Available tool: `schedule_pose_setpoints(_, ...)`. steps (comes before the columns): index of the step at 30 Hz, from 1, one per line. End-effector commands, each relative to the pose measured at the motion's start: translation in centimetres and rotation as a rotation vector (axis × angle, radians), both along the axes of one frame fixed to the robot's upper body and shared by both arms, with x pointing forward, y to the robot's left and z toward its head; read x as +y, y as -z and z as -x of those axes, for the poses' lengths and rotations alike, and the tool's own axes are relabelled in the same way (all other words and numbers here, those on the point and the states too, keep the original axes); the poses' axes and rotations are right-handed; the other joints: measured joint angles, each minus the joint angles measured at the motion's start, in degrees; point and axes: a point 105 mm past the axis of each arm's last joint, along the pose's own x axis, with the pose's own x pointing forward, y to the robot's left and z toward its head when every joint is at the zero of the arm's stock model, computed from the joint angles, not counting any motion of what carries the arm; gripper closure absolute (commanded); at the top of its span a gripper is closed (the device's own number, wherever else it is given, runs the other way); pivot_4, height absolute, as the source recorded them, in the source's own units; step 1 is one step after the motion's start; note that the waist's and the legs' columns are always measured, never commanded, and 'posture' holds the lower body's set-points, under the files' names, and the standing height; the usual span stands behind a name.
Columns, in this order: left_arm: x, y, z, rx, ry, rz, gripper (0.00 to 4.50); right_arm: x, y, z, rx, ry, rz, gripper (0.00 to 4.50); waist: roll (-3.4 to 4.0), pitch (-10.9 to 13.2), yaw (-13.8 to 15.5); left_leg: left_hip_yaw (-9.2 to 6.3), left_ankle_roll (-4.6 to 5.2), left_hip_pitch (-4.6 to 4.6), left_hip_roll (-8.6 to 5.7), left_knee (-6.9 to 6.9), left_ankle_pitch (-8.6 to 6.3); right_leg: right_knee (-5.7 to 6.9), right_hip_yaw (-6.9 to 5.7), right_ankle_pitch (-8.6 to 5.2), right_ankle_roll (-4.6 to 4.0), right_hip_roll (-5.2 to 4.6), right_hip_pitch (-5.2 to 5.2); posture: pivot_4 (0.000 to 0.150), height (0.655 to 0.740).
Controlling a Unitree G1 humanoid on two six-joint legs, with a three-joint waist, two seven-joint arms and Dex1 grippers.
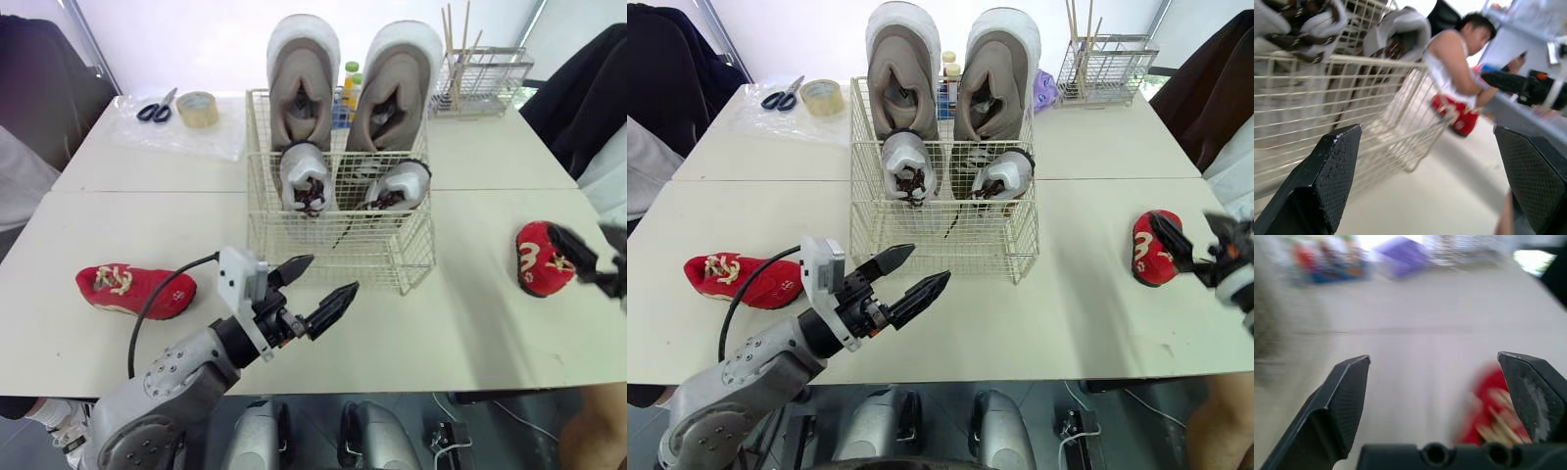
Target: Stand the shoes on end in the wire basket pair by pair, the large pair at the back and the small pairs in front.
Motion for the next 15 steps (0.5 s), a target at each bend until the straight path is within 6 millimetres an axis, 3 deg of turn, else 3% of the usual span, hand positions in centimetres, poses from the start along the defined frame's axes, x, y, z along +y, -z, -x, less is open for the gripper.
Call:
schedule_pose_setpoints(1, -0.3, -1.6, 1.3, -0.118, -0.003, -0.014, 0.04, 0.1, 0.8, 1.5, -0.01, 0.113, 0.129, 0.0, 0.29, -0.2, -0.2, 0.05, 0.04, -0.03, -0.02, 0.0, -0.02, -0.01, 0.06, 0.01, 0.01, -0.01, -0.04, 0.15, 0.74)
schedule_pose_setpoints(8, 0.2, -0.8, 2.2, -0.108, -0.051, -0.048, 0.04, 1.9, 5.1, 1.3, 0.083, 0.17, 0.082, 0.0, 0.77, -0.5, -1.7, 0.06, 0.03, 0.1, 0.06, -0.05, -0.04, -0.02, 0.08, -0.15, 0.17, 0.06, -0.02, 0.15, 0.74)
schedule_pose_setpoints(15, 0.4, -0.4, 2.2, -0.126, -0.061, -0.099, 0.04, 1.6, 7.8, -3.0, 0.076, 0.235, -0.108, 0.0, 0.78, -0.5, -1.6, 0.05, 0.05, 0.01, 0.03, -0.06, -0.04, -0.07, 0.07, -0.02, -0.09, 0.04, -0.07, 0.15, 0.74)
